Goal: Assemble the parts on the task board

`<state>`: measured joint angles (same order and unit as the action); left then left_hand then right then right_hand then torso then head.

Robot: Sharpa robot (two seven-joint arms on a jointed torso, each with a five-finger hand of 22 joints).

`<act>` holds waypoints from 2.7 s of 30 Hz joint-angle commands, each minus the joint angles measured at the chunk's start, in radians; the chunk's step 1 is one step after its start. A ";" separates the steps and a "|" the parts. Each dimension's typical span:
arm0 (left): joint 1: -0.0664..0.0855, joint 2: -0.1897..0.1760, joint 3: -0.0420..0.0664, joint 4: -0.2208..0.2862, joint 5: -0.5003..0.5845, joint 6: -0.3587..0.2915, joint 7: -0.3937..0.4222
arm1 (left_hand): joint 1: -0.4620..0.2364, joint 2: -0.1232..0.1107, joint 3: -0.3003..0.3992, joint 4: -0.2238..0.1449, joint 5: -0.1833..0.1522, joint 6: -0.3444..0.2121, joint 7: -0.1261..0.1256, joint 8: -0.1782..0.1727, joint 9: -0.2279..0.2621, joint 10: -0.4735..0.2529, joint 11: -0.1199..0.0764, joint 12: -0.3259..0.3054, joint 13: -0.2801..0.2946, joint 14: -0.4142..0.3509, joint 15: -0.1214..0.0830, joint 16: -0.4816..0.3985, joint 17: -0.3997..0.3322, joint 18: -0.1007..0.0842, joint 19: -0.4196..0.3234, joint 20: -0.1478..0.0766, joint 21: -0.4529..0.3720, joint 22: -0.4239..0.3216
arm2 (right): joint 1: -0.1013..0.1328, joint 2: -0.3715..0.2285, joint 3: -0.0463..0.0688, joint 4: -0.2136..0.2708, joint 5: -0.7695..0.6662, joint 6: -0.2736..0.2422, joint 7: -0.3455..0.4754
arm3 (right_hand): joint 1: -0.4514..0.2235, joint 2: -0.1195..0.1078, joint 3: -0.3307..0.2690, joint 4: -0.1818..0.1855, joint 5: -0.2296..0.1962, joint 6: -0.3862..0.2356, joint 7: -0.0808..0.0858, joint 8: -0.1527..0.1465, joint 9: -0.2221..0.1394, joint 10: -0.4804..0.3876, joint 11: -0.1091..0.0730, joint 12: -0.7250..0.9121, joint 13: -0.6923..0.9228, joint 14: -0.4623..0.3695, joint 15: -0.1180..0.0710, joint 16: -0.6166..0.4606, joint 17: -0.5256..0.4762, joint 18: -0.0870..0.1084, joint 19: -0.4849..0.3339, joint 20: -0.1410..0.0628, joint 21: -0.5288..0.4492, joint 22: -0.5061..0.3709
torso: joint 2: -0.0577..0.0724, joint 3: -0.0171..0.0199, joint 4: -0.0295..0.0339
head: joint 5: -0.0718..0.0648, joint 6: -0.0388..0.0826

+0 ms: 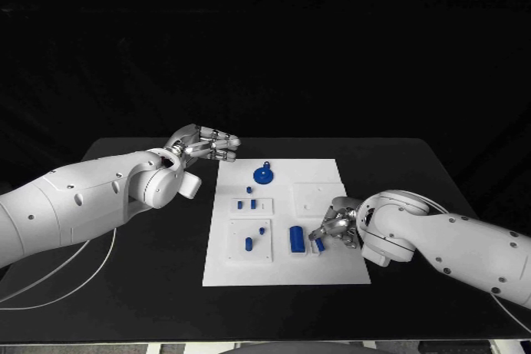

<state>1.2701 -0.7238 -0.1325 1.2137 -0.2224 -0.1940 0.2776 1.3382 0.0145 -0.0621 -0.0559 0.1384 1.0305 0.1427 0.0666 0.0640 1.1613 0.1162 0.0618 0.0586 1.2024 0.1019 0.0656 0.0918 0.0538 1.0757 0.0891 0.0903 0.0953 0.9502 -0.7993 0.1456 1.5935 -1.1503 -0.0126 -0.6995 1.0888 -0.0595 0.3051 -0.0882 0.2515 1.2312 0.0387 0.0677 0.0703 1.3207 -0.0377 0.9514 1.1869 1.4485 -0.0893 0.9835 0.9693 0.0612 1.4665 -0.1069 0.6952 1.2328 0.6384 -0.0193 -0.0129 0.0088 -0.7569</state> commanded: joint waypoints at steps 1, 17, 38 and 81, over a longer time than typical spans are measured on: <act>0.001 0.003 0.001 0.001 -0.005 0.016 0.002 | -0.003 0.001 -0.003 0.005 0.000 -0.009 -0.001 -0.001 0.002 -0.007 0.003 0.002 0.001 -0.001 0.004 -0.001 0.001 -0.010 -0.002 0.000 0.005 0.001 | -0.005 0.002 -0.007 0.000 -0.013 0.035 -0.047 | 0.004 -0.001 0.000 0.006 -0.003 -0.001 0.003 -0.004 -0.001 0.000 -0.004 -0.002 0.000 0.001 -0.003 -0.002 0.000 0.006 0.050 -0.008 0.000 -0.001 | 0.000 0.0002 -0.0012 | 0.000 -0.001; 0.001 0.003 0.001 0.000 -0.007 0.019 -0.004 | -0.005 0.001 -0.004 0.009 0.000 -0.009 -0.001 -0.001 0.002 -0.009 0.003 0.002 0.001 -0.002 0.004 -0.002 0.001 -0.009 -0.002 0.000 0.005 0.001 | -0.005 -0.003 -0.014 0.013 0.000 0.047 -0.049 | -0.008 0.014 -0.002 0.023 -0.014 0.010 -0.001 -0.004 -0.001 0.006 -0.006 0.003 0.000 0.001 -0.004 -0.001 0.001 0.004 0.051 -0.008 0.004 0.000 | 0.000 0.0003 -0.0009 | 0.001 -0.003; 0.001 0.006 0.001 -0.002 -0.015 0.016 -0.006 | -0.004 0.000 -0.004 0.011 0.000 -0.011 0.000 -0.001 0.002 -0.011 0.004 0.002 0.001 -0.004 0.005 -0.002 0.001 -0.009 -0.003 0.001 0.004 0.001 | -0.005 -0.001 -0.015 0.010 -0.002 0.037 -0.046 | -0.046 -0.064 0.010 0.169 -0.141 0.008 0.003 -0.004 -0.001 0.004 -0.002 -0.007 -0.009 0.000 -0.002 -0.004 0.000 0.008 0.050 -0.008 -0.001 -0.006 | 0.000 -0.0002 -0.0010 | 0.002 -0.005; 0.001 0.007 0.001 -0.004 -0.021 0.018 -0.010 | -0.001 0.000 -0.001 0.012 0.000 -0.012 0.000 -0.001 0.002 -0.011 0.004 0.002 0.001 -0.004 0.005 -0.002 0.001 -0.009 -0.003 0.002 0.003 0.001 | -0.009 0.009 -0.031 -0.026 -0.002 0.037 0.005 | 0.007 0.051 0.083 -0.070 -0.203 0.026 -0.007 -0.002 0.000 0.016 -0.009 -0.001 0.006 0.004 -0.005 -0.013 0.009 -0.006 0.050 -0.012 0.005 0.000 | 0.001 0.0008 -0.0005 | 0.001 -0.009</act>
<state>1.2702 -0.7186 -0.1327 1.2076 -0.2399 -0.1880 0.2636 1.3382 0.0144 -0.0642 -0.0473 0.1384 1.0250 0.1442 0.0666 0.0648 1.1575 0.1199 0.0618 0.0586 1.2023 0.1019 0.0656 0.0913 0.0538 1.0757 0.0891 0.0903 0.0949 0.9571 -0.7925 0.1289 1.5781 -1.1413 -0.0078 -0.6736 1.0825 -0.0155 0.3856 -0.1520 0.0417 1.2525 0.0319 0.0704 0.0750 1.3368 -0.0394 0.9475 1.1919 1.4484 -0.0887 0.9757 0.9777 0.0611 1.4667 -0.1144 0.6952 1.2310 0.6383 -0.0182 -0.0135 0.0088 -0.7649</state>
